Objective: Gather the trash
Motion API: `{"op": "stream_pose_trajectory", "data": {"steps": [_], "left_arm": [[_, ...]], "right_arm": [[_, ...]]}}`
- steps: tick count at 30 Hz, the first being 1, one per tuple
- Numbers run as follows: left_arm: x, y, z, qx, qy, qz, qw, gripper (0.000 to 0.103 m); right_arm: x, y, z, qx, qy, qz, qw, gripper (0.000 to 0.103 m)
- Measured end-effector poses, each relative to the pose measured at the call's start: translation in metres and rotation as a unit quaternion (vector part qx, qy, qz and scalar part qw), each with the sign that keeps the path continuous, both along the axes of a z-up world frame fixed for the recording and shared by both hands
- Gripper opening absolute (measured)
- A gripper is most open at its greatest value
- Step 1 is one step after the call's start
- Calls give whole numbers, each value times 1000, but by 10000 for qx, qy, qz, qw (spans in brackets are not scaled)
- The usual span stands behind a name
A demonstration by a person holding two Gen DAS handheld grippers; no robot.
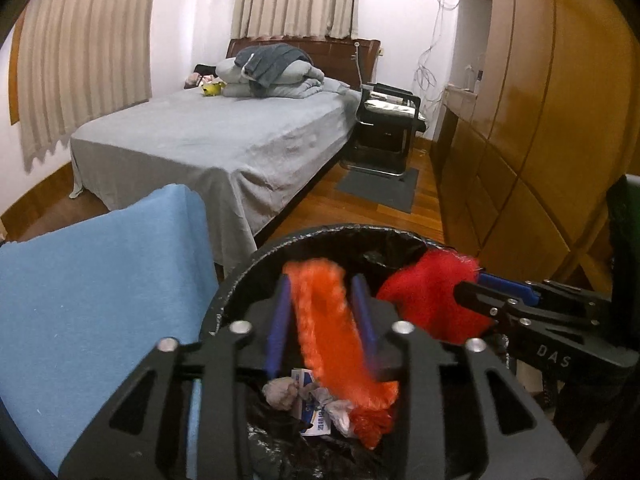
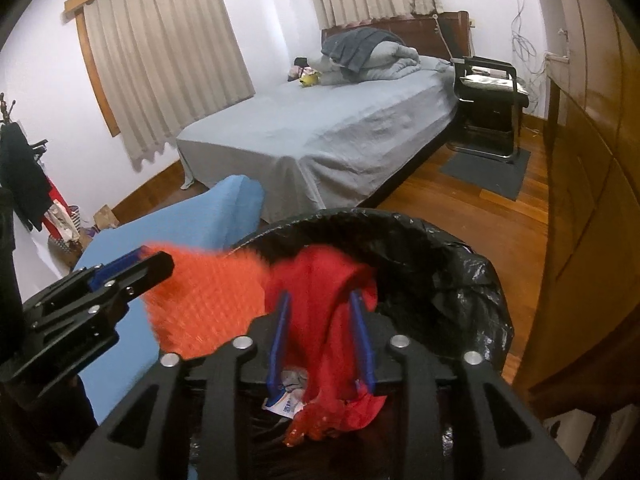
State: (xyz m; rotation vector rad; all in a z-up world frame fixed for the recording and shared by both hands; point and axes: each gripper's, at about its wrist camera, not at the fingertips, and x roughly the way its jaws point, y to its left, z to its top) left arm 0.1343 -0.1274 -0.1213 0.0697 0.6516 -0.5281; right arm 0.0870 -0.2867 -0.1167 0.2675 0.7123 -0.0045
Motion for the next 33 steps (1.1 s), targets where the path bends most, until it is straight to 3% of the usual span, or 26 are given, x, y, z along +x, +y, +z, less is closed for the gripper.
{"op": "stream_pose_trajectory", "data": {"steps": [4,6,9,11,15,20,33], "left_arm": [[2,8,-1,-14,1,100,9999,51],[3,15,0,-28,-2,190,9998,57],[0,31,4,-19,-86,403,9991,74],[-3,42,8,2,-140,513,9986,83],[-13,67,19,93,-237,760,9968,91],[-35,94,33,147,-374,978,9944,94],[-93,128,74,5,-738,1334,9883,96]], "right_arm": [[-1,-2,-1,-7,17,-46,10000,48],[-4,-2,1,-22,-3,-74,10000,63],[-9,0,5,-105,-65,-129,9998,84],[-14,3,10,-114,-111,-150,9998,90],[-20,13,19,-35,-180,-36,9998,97],[-31,37,40,-63,-354,295,9989,97],[-59,81,84,-149,-721,775,9943,97]]}}
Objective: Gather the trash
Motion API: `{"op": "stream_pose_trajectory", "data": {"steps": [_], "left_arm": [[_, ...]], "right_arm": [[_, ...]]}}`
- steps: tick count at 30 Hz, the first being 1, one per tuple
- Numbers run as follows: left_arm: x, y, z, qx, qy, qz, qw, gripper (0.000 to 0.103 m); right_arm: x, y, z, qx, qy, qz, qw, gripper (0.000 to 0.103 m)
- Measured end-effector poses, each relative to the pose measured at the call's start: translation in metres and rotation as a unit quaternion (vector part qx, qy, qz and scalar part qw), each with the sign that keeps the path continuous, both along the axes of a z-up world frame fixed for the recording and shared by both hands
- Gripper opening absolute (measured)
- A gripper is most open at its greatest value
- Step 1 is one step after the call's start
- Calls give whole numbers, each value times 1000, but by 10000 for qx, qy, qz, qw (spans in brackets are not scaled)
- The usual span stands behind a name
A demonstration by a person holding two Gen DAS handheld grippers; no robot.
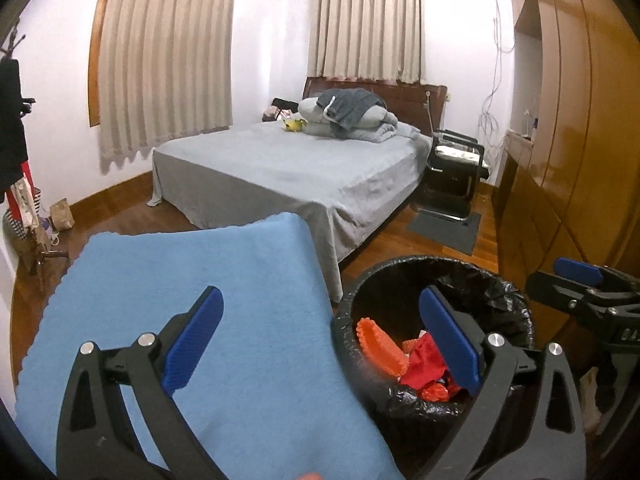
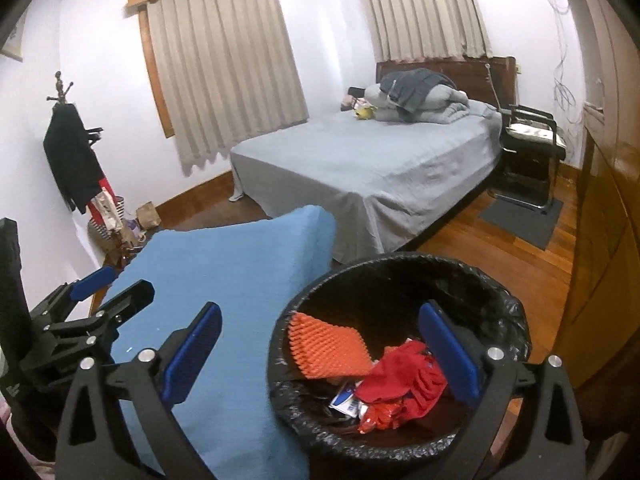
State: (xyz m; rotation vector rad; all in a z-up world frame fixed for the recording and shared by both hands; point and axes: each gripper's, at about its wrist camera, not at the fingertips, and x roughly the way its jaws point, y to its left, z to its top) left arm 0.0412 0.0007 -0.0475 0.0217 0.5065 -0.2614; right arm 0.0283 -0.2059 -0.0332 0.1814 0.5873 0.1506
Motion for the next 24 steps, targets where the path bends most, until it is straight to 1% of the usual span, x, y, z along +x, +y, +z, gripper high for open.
{"op": "stream_pose_trajectory", "data": {"steps": [9,15,24], "left_arm": [[-21,7,16,-13,-187,111,9998,96],[-27,13,18,-59,-264,132,9995,96],[-30,14,21,-78,-315,161,9993,96]], "right_arm": [[-10,16,11,-66,-128,125,9998,97],[-13,24,14,-112,-176,196,9996,97],[-13,26,14,-115,-183,207,9996,97]]}}
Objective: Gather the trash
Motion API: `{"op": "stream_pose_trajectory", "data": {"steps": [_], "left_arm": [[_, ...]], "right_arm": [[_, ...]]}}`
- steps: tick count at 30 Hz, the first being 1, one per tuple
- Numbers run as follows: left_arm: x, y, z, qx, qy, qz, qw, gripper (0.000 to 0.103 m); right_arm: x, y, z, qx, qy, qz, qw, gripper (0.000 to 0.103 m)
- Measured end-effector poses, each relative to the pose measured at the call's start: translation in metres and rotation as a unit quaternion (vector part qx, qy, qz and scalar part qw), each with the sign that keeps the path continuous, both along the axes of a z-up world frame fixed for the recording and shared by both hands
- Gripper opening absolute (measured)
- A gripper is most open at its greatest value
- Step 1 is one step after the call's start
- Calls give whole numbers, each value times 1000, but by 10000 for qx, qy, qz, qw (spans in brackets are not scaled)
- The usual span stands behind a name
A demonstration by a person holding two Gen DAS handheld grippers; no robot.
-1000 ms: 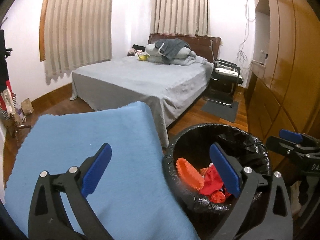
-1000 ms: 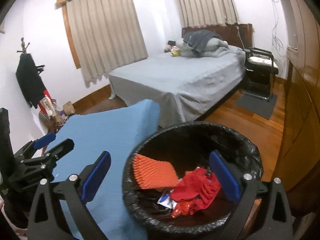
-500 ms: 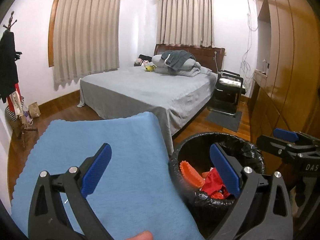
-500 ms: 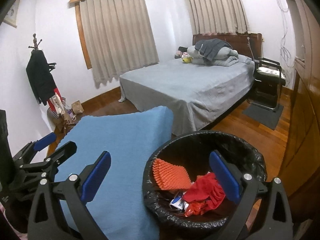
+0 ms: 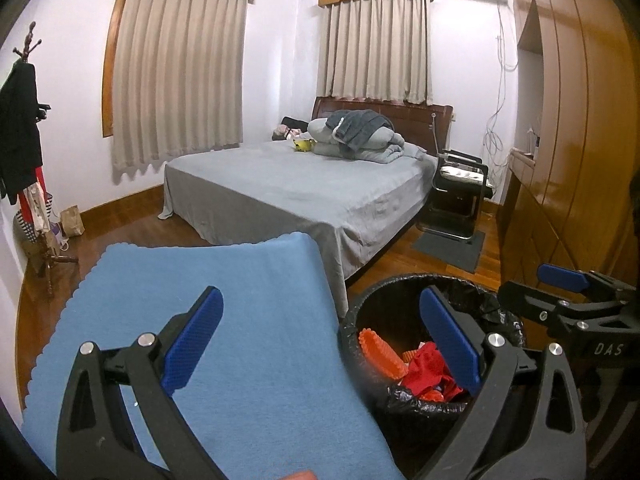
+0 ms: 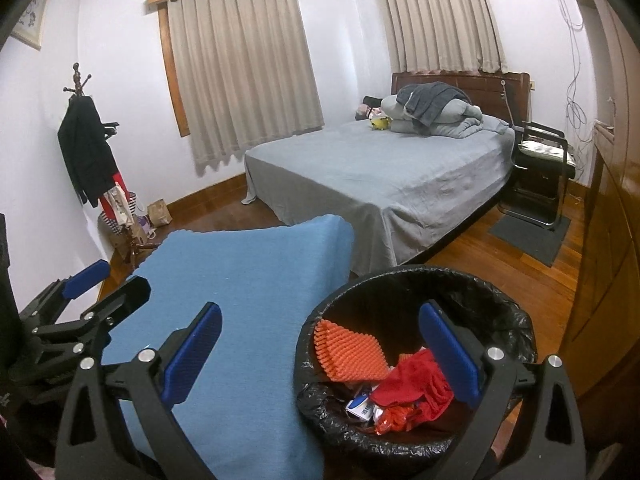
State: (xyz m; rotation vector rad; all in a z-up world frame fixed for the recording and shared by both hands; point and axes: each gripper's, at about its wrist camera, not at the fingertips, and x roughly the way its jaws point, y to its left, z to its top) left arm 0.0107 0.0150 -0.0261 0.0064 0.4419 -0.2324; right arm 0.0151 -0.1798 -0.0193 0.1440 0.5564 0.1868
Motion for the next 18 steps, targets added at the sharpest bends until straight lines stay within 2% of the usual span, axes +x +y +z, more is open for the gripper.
{"op": "stream_pose_trajectory", "data": {"steps": [18], "left_arm": [[0,2,1,-1,-14,6,10000,96]], "right_arm": [[-1,0,-1,2,-5,3,10000,97]]}}
